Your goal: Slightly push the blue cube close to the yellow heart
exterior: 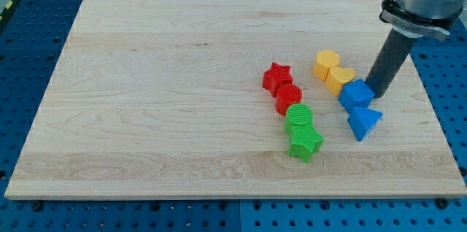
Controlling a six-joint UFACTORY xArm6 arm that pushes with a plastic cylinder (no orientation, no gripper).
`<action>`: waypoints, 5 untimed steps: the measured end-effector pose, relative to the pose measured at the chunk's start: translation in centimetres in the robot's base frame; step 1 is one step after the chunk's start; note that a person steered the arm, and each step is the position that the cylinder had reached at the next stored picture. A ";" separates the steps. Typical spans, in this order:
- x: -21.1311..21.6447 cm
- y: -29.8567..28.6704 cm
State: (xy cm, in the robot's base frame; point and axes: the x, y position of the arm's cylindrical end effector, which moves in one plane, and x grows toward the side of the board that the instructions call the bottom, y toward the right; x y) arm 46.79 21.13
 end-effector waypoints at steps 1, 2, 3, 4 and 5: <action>0.0 0.1; 1.9 3.4; 6.3 6.4; 9.2 6.8; 14.3 6.8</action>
State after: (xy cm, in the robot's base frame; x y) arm 61.09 27.94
